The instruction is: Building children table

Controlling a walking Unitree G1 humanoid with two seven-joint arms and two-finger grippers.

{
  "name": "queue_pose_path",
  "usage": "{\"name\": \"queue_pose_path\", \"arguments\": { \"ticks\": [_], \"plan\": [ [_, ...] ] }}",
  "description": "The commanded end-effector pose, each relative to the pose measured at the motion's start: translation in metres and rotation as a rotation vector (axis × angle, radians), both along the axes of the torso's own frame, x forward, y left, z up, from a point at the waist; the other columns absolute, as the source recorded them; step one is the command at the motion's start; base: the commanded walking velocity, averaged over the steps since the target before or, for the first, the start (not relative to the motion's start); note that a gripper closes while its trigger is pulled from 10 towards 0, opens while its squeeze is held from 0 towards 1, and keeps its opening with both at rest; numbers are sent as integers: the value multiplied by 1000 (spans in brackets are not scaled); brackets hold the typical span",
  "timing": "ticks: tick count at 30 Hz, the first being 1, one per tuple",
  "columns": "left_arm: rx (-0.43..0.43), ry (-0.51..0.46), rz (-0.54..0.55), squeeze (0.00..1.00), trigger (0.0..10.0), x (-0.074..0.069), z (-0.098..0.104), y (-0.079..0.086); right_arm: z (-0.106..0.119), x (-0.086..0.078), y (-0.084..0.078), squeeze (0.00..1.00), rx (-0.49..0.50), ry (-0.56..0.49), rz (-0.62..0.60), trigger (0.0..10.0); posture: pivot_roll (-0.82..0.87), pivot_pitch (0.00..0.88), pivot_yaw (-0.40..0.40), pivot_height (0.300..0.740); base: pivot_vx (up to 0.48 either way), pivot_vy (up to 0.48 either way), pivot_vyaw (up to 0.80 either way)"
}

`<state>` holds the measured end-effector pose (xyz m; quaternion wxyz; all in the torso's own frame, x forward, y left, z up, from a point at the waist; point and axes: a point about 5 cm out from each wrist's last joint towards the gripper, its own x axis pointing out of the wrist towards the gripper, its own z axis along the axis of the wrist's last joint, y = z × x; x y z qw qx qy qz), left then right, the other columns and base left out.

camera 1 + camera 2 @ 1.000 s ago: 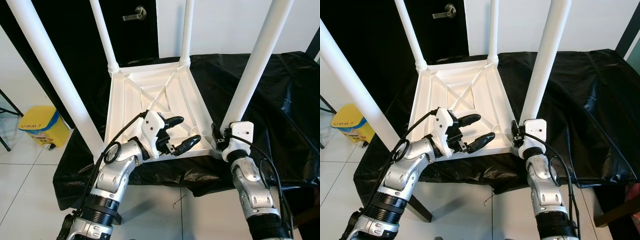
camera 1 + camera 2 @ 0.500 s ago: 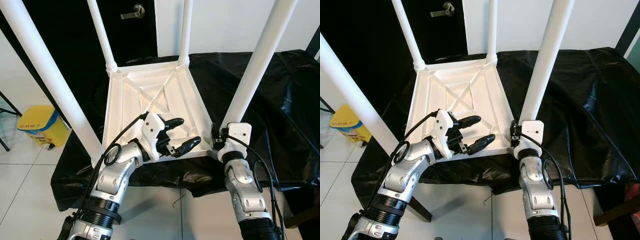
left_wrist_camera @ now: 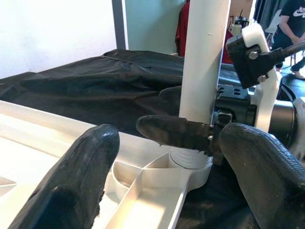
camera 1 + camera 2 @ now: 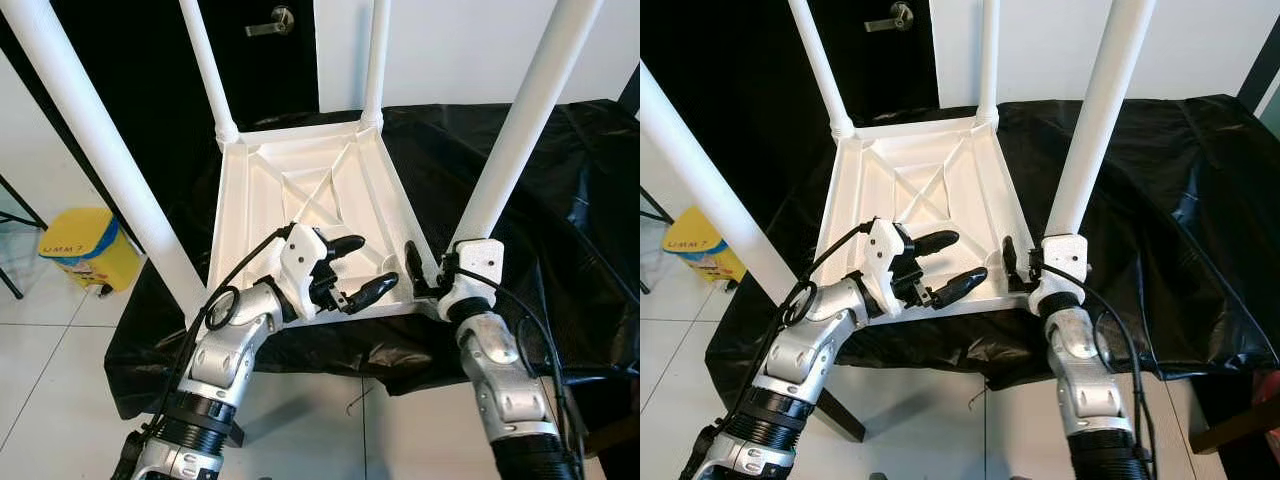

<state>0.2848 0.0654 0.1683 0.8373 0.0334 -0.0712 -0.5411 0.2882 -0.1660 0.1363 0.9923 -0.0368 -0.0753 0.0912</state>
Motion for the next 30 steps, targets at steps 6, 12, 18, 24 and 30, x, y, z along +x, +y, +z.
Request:
{"name": "queue_pose_path", "arguments": {
  "ticks": [6,12,18,24,30],
  "plan": [
    [-4,-10,63,0,10000,7,4,3,-5,-1,-11,0,-47,33,208,10000,-122,0,49,740,0,0,0],
    [-1,-13,56,0,10000,8,4,2,-8,6,-14,0,-100,83,351,10000,-121,0,62,740,0,0,0],
    [1,-16,53,0,10000,9,6,3,-8,19,-22,0,-161,114,397,4706,-115,0,63,740,0,0,0],
    [1,-15,53,0,10000,9,6,3,-7,25,-27,0,-183,117,417,0,-113,0,63,740,0,0,0],
    [2,-17,54,0,10000,8,6,3,-13,22,-32,0,-185,129,421,0,-108,0,63,740,0,0,0]
  ]
}}
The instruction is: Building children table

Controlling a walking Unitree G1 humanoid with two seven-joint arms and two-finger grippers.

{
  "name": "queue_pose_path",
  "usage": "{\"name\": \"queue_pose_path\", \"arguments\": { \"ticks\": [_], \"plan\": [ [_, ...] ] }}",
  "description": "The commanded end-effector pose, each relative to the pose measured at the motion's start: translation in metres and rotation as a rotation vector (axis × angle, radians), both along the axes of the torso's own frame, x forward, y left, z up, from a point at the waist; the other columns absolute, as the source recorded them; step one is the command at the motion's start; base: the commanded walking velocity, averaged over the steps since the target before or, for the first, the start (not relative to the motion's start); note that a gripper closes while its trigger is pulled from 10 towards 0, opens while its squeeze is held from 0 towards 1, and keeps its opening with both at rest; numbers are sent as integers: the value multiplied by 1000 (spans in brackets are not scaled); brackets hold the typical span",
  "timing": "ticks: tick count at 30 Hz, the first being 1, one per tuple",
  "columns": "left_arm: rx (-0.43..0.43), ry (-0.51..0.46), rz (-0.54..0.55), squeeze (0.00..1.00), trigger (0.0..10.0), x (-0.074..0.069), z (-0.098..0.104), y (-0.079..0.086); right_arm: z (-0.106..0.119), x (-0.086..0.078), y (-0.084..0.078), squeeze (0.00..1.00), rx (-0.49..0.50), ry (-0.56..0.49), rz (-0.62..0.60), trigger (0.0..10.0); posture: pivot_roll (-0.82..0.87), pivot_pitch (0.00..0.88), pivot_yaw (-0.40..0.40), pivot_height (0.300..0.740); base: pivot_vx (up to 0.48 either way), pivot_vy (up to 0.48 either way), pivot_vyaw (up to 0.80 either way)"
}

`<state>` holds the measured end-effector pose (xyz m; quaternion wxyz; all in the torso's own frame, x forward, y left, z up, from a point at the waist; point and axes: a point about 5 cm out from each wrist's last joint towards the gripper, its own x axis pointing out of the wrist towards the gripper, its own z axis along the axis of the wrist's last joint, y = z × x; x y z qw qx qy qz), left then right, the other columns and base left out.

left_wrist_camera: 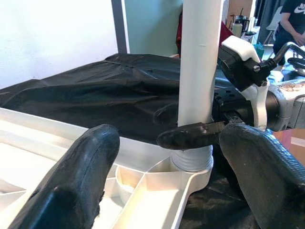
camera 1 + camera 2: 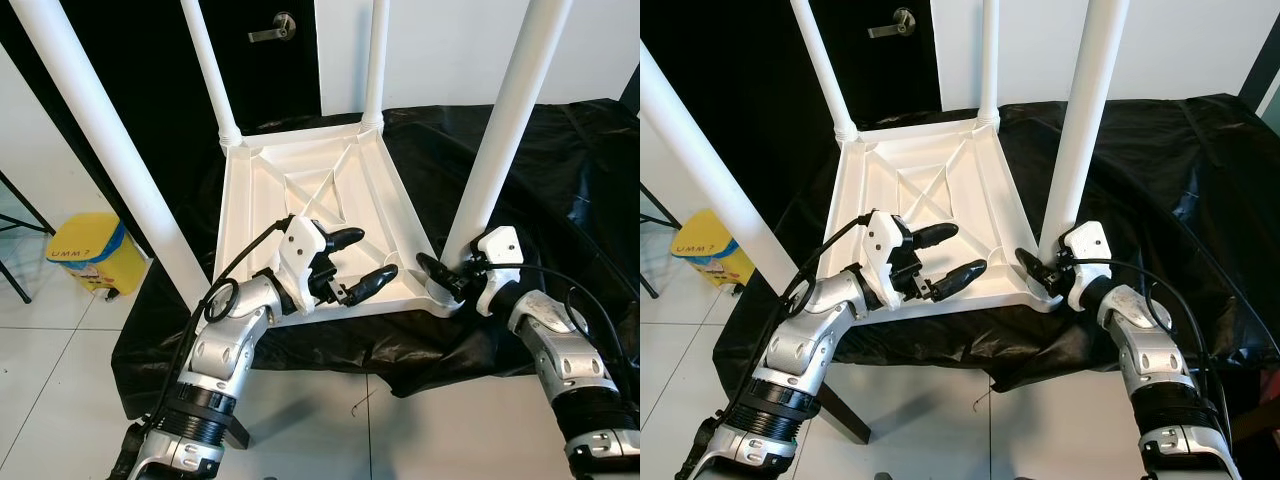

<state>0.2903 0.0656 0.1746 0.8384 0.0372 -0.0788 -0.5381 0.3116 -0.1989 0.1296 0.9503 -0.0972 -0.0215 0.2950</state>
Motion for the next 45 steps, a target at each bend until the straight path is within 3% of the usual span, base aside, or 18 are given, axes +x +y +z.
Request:
{"name": "queue_pose_path", "arguments": {
  "ticks": [1,5,6,14,22,35,45],
  "plan": [
    [4,0,47,0,10000,2,-1,3,-6,-2,1,0,-24,21,18,0,-108,0,63,740,0,0,0],
    [6,2,47,0,10000,2,-1,3,-9,-4,0,0,-17,27,7,0,-108,0,62,740,0,0,0],
    [6,3,46,0,10000,2,-1,3,-11,-5,-1,0,-14,30,-5,10000,-108,0,60,740,0,0,0],
    [6,15,34,0,10000,-1,-4,0,-14,-11,-4,0,39,-10,-172,10000,-120,0,60,740,0,0,0],
    [9,17,27,0,10000,-2,-6,-1,-15,-14,-1,0,33,-32,-260,10000,-127,0,59,740,0,0,0],
    [9,23,17,0,10000,-5,-9,-5,-18,-24,21,0,115,-59,-498,10000,-125,0,47,740,0,0,0],
    [3,21,27,0,10000,-6,-9,-6,-19,-29,47,0,179,-55,-705,10000,-112,0,32,740,0,0,0]
  ]
}}
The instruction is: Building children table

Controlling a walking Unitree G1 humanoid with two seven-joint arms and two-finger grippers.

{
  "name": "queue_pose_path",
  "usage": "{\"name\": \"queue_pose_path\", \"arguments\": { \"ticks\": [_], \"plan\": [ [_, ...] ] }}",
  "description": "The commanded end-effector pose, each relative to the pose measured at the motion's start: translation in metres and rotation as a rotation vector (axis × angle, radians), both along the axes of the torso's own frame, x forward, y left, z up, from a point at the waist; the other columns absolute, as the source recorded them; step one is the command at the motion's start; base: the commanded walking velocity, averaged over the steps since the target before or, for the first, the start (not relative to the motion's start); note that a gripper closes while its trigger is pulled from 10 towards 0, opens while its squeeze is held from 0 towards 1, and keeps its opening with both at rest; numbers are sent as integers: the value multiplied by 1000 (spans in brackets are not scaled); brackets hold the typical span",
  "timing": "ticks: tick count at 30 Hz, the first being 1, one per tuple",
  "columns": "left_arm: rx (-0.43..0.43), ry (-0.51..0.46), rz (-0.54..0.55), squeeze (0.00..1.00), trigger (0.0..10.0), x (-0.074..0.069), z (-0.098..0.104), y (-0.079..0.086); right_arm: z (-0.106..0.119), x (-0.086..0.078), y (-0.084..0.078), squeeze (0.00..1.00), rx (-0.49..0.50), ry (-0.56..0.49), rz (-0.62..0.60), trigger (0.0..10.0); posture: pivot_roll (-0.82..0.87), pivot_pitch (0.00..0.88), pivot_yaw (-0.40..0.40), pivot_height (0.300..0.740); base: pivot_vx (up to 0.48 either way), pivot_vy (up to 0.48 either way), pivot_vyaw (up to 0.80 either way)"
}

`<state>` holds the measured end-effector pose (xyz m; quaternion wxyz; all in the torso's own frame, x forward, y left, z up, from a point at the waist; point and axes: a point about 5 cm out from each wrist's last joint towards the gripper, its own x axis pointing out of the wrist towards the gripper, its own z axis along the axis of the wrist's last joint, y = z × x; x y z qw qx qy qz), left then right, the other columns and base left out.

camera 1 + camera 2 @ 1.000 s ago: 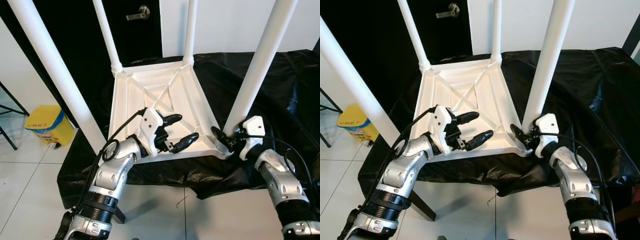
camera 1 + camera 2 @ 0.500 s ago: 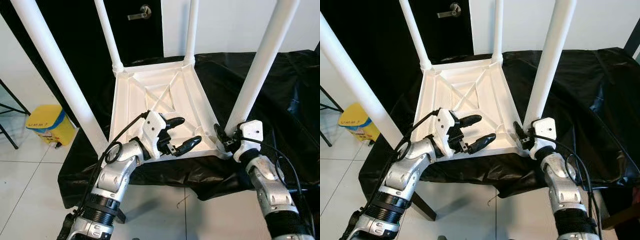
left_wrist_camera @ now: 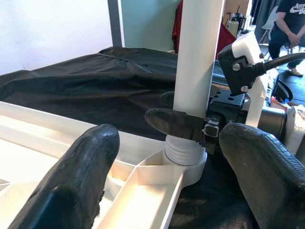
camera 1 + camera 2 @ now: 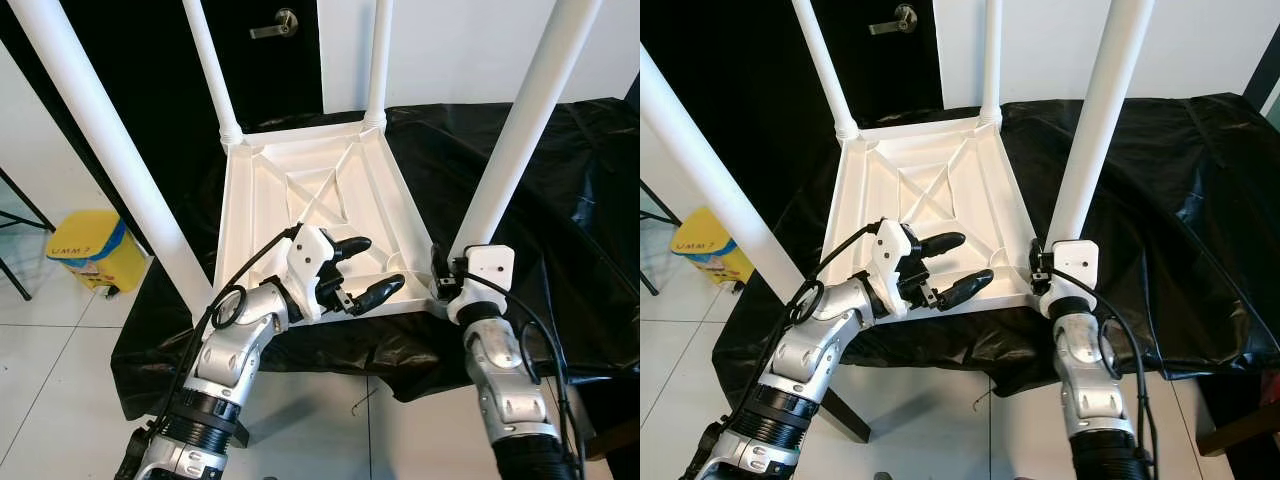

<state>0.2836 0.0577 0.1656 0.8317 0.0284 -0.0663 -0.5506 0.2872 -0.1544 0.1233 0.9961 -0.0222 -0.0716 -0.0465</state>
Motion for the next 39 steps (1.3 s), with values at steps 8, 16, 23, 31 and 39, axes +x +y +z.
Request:
{"name": "queue_pose_path", "arguments": {
  "ticks": [8,16,23,31,39],
  "plan": [
    [1,-10,60,0,10000,1,0,2,-12,-6,9,0,8,71,-38,10000,-114,0,31,740,0,0,0],
    [-1,-11,60,0,10000,1,1,2,-9,-6,5,0,-6,62,-50,10000,-117,0,35,740,0,0,0],
    [1,-6,55,0,10000,-1,0,2,-3,-6,-7,1000,-29,30,18,10000,-113,0,37,740,0,0,0],
    [1,-3,60,0,10000,0,0,4,6,-6,-24,1000,-24,-1,231,10000,-112,0,44,740,0,0,0],
    [1,-7,65,0,10000,2,2,5,10,-1,-33,0,-67,-1,356,10000,-119,0,55,740,0,0,0]
  ]
}}
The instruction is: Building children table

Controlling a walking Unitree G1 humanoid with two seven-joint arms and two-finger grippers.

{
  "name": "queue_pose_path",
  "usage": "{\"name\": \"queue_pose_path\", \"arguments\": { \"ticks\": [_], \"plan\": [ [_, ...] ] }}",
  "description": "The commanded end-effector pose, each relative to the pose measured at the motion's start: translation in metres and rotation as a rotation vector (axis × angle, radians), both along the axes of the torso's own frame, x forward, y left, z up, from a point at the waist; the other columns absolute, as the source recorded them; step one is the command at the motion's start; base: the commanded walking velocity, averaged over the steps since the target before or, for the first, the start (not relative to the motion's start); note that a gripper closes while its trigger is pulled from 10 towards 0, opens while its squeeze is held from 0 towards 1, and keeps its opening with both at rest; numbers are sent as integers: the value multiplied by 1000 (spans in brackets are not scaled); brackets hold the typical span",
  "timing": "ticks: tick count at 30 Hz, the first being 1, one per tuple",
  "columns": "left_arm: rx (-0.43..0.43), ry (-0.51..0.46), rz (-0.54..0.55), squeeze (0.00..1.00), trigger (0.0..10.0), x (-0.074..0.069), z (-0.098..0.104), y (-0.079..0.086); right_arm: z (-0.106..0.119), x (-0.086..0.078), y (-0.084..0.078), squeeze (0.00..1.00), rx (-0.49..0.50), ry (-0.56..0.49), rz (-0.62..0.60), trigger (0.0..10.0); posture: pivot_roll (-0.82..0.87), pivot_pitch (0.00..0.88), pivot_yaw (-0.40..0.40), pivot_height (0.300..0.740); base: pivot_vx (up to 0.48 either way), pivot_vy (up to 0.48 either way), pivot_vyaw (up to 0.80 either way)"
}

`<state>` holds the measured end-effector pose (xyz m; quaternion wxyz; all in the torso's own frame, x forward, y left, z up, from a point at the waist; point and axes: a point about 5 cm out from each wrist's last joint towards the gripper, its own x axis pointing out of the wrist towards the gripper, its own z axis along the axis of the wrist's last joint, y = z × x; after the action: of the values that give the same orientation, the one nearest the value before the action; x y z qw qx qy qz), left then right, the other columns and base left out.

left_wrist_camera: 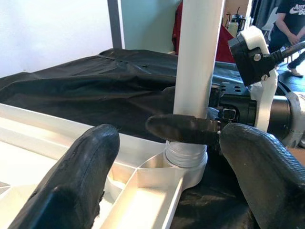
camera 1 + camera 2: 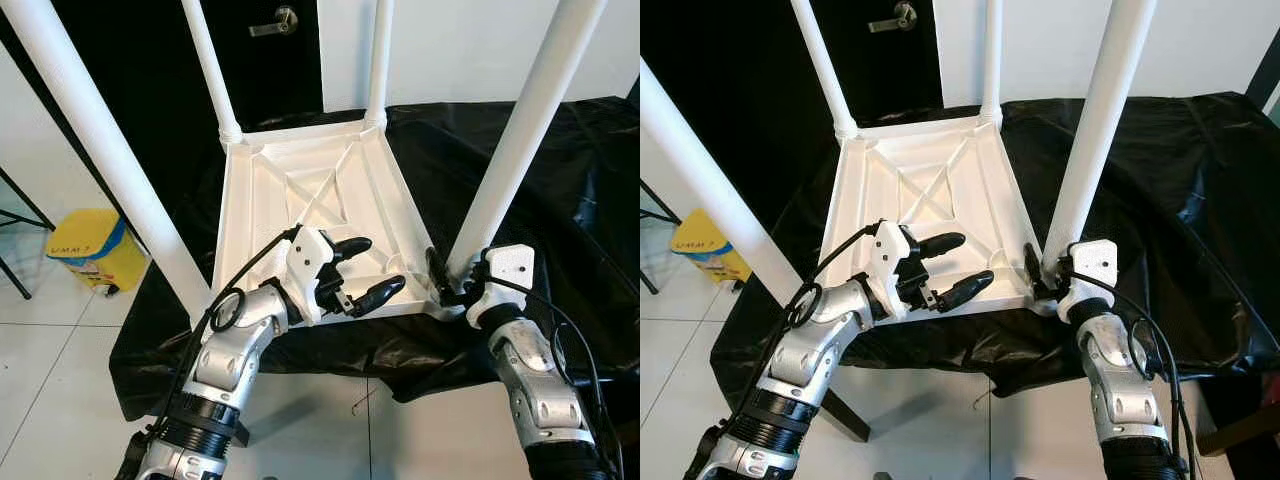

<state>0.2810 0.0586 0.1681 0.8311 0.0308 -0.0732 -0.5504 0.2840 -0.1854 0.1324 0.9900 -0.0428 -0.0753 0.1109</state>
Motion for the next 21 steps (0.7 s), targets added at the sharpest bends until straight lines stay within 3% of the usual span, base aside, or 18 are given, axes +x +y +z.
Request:
{"name": "queue_pose_path", "arguments": {
  "ticks": [1,7,11,12,16,17,21],
  "plan": [
    [4,8,66,0,10000,4,-1,4,1,2,-2,0,-2,-1,45,10000,-119,0,55,740,0,0,0],
    [7,-3,74,0,10000,8,3,7,2,21,-6,0,-90,49,257,10000,-109,0,73,740,0,0,0],
    [11,-8,75,0,10000,9,4,8,2,25,-5,0,-109,61,305,10000,-106,0,71,740,0,0,0],
    [11,-12,78,0,10000,10,5,8,1,26,-4,0,-124,67,325,4863,-99,0,68,740,0,0,0],
    [11,-14,80,0,10000,11,6,9,1,27,-4,0,-133,71,339,4863,-99,0,68,740,0,0,0],
    [10,-16,84,0,10000,11,7,10,-1,27,-4,0,-137,78,348,0,-98,0,66,740,0,0,0],
    [7,-14,87,0,10000,11,6,9,-7,26,-7,0,-144,104,365,0,-101,0,66,740,0,0,0]
  ]
}}
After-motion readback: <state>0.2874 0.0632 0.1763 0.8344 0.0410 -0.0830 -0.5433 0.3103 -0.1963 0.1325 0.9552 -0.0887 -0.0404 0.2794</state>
